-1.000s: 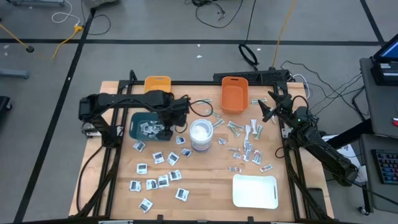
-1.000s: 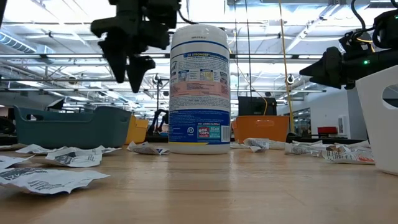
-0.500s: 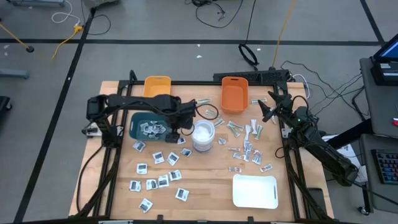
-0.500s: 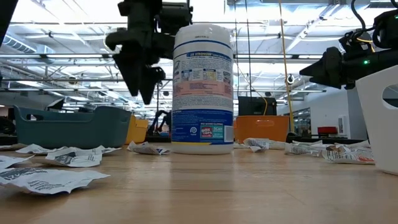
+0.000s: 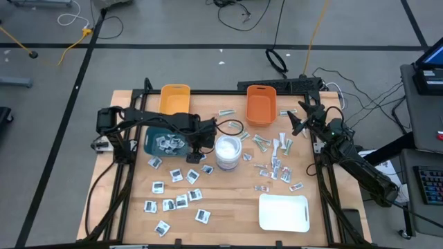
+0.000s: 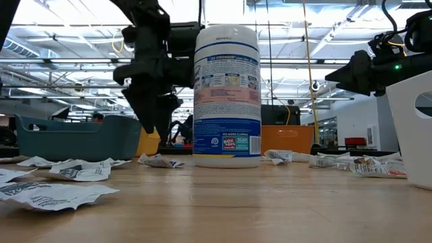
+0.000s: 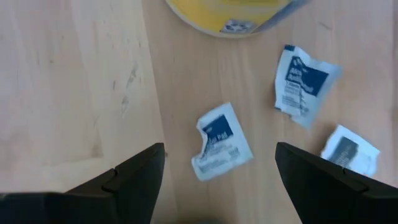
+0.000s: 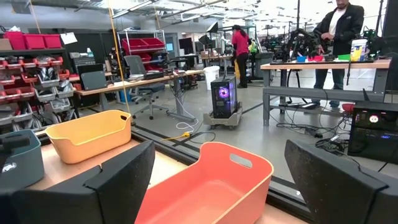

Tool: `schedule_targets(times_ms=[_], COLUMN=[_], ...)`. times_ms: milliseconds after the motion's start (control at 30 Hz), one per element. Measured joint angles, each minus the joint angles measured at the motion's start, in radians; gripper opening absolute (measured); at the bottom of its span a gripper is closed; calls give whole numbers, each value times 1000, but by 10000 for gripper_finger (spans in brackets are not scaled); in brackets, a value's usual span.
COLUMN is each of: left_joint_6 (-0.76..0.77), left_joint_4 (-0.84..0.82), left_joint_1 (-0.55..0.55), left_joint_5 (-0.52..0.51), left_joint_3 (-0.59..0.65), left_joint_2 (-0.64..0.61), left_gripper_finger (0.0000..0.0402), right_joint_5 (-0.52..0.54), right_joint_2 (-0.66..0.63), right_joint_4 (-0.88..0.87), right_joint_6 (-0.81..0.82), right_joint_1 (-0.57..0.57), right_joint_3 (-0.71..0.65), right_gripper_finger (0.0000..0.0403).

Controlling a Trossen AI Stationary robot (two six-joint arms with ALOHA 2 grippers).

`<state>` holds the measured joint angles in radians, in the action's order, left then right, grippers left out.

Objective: Pick & Place First Aid Supplies
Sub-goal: Put the blue pad into the blue bin

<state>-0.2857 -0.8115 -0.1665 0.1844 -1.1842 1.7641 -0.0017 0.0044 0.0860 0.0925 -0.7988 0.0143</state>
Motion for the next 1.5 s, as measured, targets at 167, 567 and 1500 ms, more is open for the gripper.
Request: schedule_targets(times_ms=[167,567,1500], left_joint_6=[-5,-8,-45], left_joint_4=[73,243,281], left_joint_1=[0,2,27], left_joint_5=[0,-58,9], left_joint_3=[43,157,178], left_joint_2=[0,0,22], left_gripper_finger=[319,324,38], right_joint_5=[0,0,0], right_joint_2=[0,0,0], right_joint_4=[0,0,5], right_joint_6=[0,0,0], right_joint_1=[0,0,0], right_joint_3=[0,0,0], right_gripper_finger=[357,357,357])
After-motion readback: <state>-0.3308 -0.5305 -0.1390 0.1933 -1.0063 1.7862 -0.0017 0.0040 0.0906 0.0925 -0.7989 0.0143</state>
